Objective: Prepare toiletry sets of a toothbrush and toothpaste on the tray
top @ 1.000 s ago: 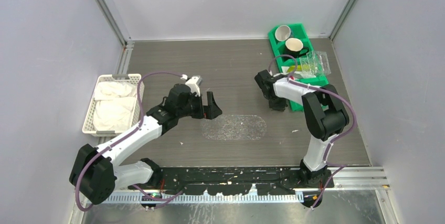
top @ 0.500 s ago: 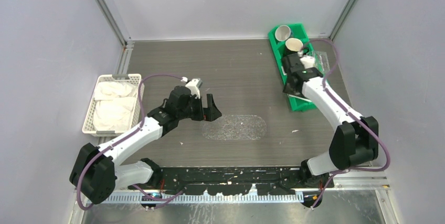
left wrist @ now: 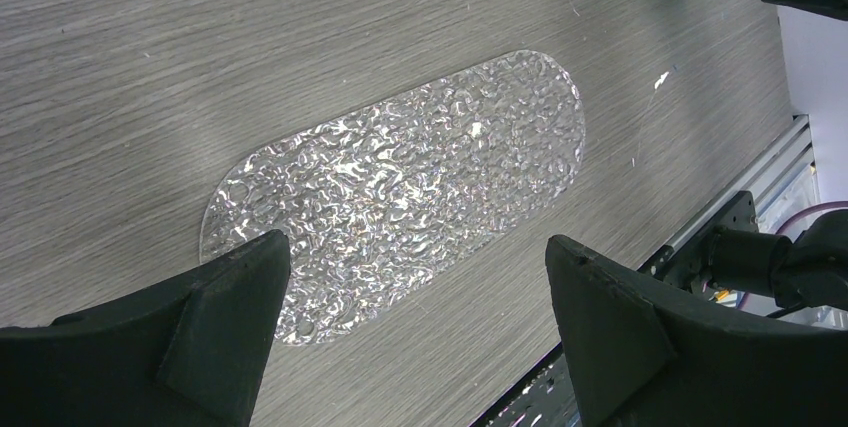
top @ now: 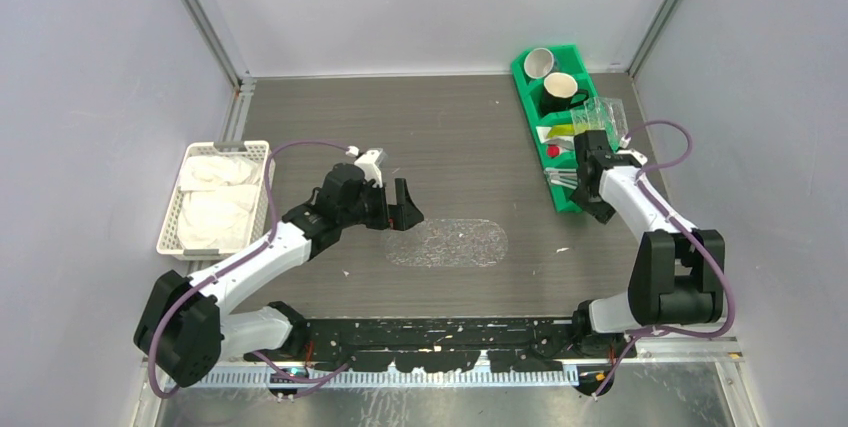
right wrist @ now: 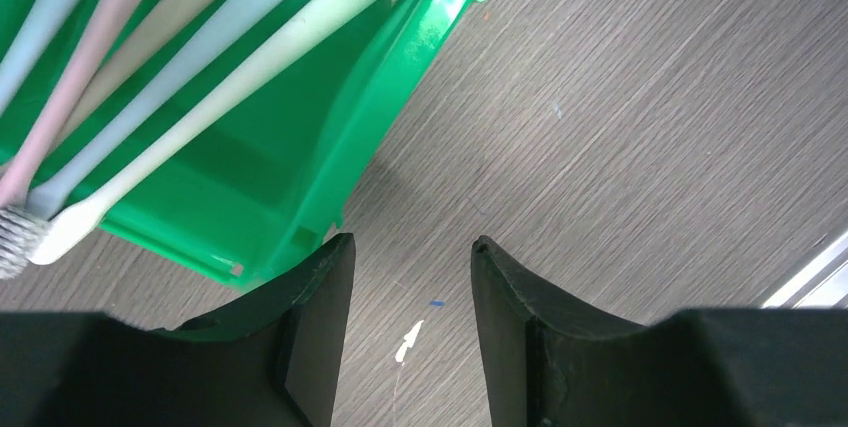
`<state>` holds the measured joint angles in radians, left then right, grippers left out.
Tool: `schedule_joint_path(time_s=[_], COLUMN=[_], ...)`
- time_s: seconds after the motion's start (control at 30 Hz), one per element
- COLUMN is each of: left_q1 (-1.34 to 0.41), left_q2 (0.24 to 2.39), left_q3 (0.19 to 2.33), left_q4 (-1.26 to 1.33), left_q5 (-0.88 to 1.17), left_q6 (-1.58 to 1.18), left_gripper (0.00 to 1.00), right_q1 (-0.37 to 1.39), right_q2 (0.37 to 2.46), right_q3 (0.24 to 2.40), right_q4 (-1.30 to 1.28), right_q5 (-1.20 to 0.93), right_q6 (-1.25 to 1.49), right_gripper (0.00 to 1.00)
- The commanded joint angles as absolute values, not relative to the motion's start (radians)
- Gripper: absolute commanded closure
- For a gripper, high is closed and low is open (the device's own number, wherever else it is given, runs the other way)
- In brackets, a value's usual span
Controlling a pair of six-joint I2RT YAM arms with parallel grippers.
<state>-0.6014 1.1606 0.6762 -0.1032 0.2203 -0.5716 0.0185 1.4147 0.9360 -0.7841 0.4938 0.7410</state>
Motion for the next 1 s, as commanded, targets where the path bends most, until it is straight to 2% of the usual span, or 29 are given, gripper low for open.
schedule_joint_path(time_s=[0.0, 0.17, 0.47, 0.97], left_q1=[-0.605, -0.605, -0.605, -0.604], left_q2=[1.128, 1.119, 1.131, 1.181], left_q3=[0.669, 0.663, 0.643, 0.641], left_q4=[-0.083, -0.093, -0.054, -0.045], left_q5=[0.218, 0.211, 0.227, 0.227], left_q6=[-0.561, -0.556, -0.579, -0.549], left_gripper=[0.00, 0.00, 0.00, 0.00], right_q1=[0.013, -0.017, -0.044, -0.089], right_q2=[1.430, 1.357, 1.206, 1.467], right_q3=[0.924, 0.917, 1.062, 0.981], right_q4=[-0.701, -0.700, -0.814, -0.651], right_q5=[0.482, 0.452, 0.418, 0.382], right_q6=[0.816, 0.807, 0.784, 0.868], right_gripper=[0.48, 0.48, 0.46, 0.45])
